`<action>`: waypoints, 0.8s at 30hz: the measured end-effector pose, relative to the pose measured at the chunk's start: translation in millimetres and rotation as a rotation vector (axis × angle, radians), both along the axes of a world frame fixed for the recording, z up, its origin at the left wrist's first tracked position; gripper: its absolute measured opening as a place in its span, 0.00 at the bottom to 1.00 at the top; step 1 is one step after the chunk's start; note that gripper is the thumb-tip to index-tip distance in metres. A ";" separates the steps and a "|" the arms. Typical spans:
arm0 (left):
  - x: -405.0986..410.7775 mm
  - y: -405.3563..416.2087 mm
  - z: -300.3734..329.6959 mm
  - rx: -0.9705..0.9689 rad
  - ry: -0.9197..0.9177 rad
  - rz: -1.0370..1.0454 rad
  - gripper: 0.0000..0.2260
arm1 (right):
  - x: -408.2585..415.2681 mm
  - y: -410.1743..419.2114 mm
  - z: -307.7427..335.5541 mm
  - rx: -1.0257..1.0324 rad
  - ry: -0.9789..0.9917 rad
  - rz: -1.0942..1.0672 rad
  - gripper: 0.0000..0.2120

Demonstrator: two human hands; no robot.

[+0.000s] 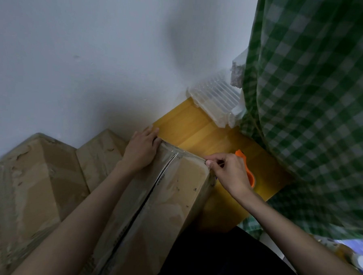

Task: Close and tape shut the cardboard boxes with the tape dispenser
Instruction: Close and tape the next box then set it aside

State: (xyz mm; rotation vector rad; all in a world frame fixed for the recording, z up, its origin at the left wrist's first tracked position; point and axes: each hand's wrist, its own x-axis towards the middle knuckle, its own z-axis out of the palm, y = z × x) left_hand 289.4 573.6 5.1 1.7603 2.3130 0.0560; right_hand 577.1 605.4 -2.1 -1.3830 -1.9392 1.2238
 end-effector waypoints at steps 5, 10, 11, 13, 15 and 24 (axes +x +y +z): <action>32.6 -4.3 8.3 0.041 -0.400 -0.195 0.20 | -3.2 0.4 -4.8 -0.003 0.017 0.003 0.06; 57.9 4.6 8.3 0.068 -0.535 -0.159 0.20 | -13.1 2.7 -11.0 -0.014 0.037 -0.013 0.10; 57.0 6.8 8.6 0.061 -0.555 -0.133 0.20 | -14.8 2.3 -10.8 0.002 0.034 -0.013 0.11; 55.1 10.3 12.4 0.019 -0.553 -0.131 0.17 | -14.6 1.3 -9.8 0.001 0.048 -0.019 0.10; 49.2 12.4 18.8 -0.007 -0.551 -0.123 0.10 | -9.7 0.7 -8.2 -0.039 0.089 -0.031 0.08; -17.3 -15.1 23.3 0.238 -0.439 0.188 0.11 | -3.2 -2.5 -11.2 -0.081 0.084 -0.071 0.08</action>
